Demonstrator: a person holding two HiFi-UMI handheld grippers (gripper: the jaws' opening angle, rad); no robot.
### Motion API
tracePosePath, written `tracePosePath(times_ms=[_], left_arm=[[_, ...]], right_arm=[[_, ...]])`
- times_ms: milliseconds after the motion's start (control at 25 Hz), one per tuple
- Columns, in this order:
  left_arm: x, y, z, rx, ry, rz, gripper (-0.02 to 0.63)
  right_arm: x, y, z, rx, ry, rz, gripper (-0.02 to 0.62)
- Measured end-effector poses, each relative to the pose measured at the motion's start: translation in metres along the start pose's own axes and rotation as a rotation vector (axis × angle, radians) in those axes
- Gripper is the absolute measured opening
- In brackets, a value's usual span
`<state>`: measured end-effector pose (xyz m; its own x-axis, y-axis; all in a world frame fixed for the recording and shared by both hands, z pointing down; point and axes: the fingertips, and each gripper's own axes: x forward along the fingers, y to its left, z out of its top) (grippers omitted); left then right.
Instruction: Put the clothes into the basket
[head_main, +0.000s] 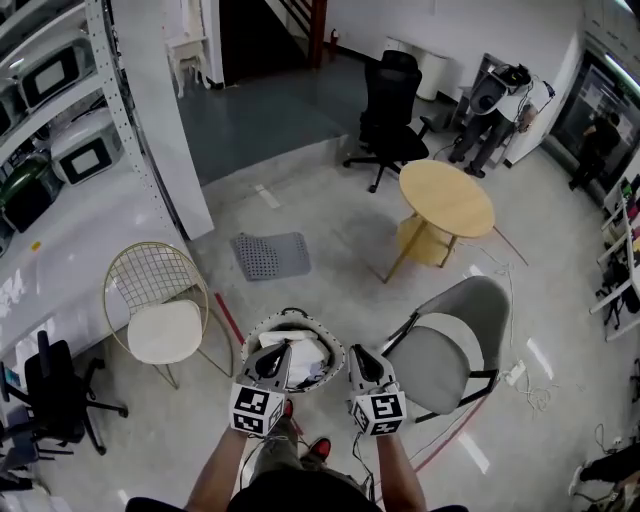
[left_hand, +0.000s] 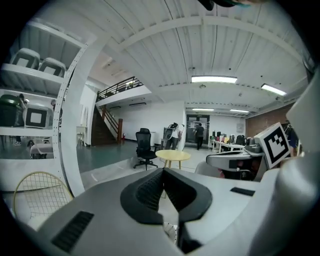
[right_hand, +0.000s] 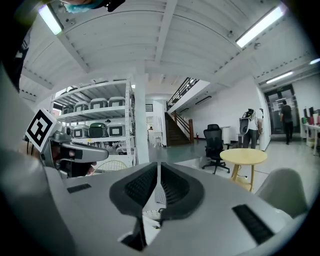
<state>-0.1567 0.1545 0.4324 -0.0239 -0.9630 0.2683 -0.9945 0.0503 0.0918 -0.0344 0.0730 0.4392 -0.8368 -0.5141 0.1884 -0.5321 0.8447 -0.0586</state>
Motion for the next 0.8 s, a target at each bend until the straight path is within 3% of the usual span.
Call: tracePosePath(times_ms=[360,800], left_arm=[[-0.012,-0.048,0.008,0.041,-0.017,-0.061,0.006],[-0.021,-0.082,0.009,0.061,-0.018,-0.101,0.006]], right_arm=[[-0.063,-0.009,0.028,-0.007,-0.08,-0.024,0.041],[-0.118,-0.024,0.016,0.014,-0.089,-0.094,0.041]])
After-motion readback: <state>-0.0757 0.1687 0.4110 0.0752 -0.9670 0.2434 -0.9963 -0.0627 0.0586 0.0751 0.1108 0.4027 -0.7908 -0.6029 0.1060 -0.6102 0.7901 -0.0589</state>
